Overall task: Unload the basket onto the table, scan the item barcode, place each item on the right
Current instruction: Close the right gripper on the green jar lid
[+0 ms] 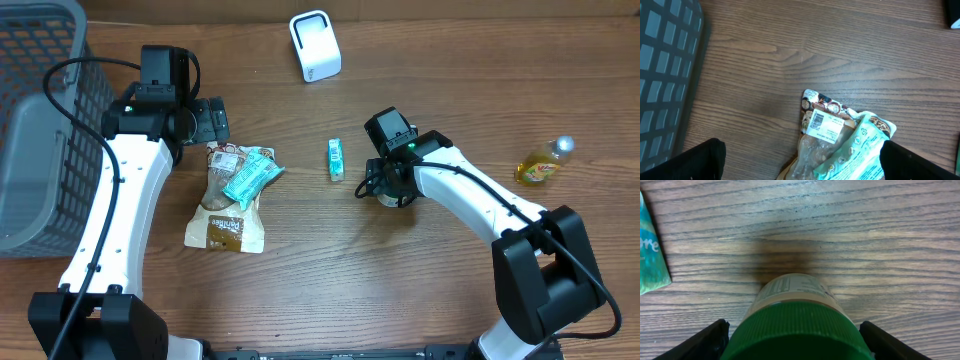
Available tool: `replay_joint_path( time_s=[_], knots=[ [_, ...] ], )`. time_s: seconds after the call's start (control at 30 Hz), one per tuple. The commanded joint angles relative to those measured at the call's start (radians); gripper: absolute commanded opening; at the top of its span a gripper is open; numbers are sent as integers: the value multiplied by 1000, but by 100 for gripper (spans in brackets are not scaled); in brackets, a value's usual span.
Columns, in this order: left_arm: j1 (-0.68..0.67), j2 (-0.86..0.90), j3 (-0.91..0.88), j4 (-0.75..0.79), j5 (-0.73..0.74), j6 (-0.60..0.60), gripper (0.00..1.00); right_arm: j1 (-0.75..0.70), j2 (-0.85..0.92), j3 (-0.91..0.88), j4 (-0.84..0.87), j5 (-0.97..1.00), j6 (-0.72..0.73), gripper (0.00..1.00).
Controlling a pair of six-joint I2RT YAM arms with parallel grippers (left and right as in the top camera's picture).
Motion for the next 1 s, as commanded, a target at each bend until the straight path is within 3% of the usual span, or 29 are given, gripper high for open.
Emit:
replay_joint_path(
  time_s=[0.0,0.53,0.77,0.97],
  knots=[
    [5,-8,7,2,-14,12,100,-5,3,-8,6,-1,1,79],
    [5,-8,7,2,-14,12,100,-6,3,-41,80,0,0,79],
    [5,-8,7,2,-14,12,100,-6,3,-41,65,0,0,70],
    [5,-8,7,2,-14,12,100,-6,3,-41,64,0,0,71]
  ],
)
